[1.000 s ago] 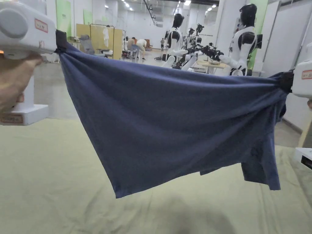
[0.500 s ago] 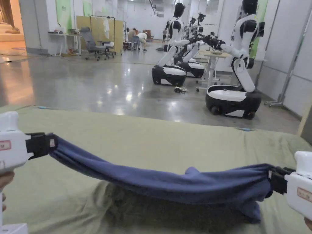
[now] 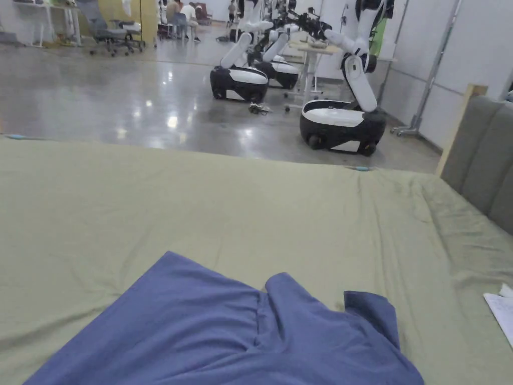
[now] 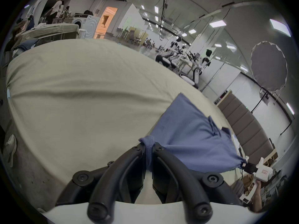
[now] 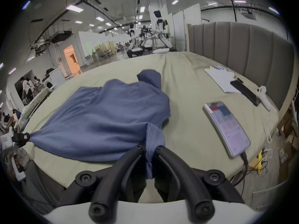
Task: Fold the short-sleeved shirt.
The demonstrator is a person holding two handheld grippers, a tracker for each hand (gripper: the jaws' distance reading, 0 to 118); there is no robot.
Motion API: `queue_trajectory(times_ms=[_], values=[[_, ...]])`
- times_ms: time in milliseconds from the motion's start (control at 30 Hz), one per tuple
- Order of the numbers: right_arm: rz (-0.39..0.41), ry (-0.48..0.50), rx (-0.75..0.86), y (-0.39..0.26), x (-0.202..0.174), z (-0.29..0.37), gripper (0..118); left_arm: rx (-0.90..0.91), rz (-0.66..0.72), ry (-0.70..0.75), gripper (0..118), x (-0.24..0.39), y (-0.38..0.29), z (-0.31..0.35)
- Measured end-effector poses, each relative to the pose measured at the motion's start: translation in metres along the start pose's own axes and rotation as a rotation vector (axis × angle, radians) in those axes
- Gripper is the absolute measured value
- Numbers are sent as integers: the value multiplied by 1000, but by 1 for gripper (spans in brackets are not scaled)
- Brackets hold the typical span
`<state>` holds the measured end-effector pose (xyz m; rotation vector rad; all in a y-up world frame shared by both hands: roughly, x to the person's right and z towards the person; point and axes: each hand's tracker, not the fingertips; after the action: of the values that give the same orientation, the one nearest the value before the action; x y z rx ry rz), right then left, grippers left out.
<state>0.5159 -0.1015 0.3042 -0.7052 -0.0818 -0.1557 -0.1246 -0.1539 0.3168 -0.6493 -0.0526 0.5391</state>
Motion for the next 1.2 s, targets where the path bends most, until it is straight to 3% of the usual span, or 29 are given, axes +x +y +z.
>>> queue_trajectory(times_ms=[33,67,100,133,167,267,400,633,700,733,767,800,833,867,900,933,1200], values=[[-1,-7,19,-3,0,0,9,-17,-8,3,8,-2,0,-2],[-3,-6,19,-5,1,0,21,-29,-16,14,15,-3,-2,-2],[-9,-8,-7,-2,2,-1,49,-36,-13,11,30,-4,-2,-3],[-20,-14,-40,0,4,-3,88,-47,-20,40,56,-4,-1,-1],[-23,-9,-51,1,6,-2,96,-40,-32,51,70,-5,3,1],[-3,-22,2,8,8,11,94,56,-150,117,73,7,18,19],[129,-33,152,30,-6,32,94,225,-275,118,73,38,40,46],[132,138,325,64,-33,49,94,432,-363,68,71,105,49,73],[113,190,318,70,-37,49,93,456,-402,63,71,89,42,70],[107,210,322,72,-39,49,86,441,-413,62,68,94,42,71],[107,217,324,73,-43,50,72,439,-436,66,61,100,42,72],[109,213,326,73,-49,52,55,452,-460,70,47,103,41,74],[114,206,328,73,-52,51,28,458,-469,65,19,105,34,70],[122,195,332,71,-54,50,10,456,-482,59,11,106,33,70],[132,171,340,70,-57,51,0,461,-492,68,10,104,32,72],[134,149,348,69,-60,52,0,457,-497,52,4,104,32,72],[124,180,334,71,-64,52,0,436,-447,54,3,92,30,82]])
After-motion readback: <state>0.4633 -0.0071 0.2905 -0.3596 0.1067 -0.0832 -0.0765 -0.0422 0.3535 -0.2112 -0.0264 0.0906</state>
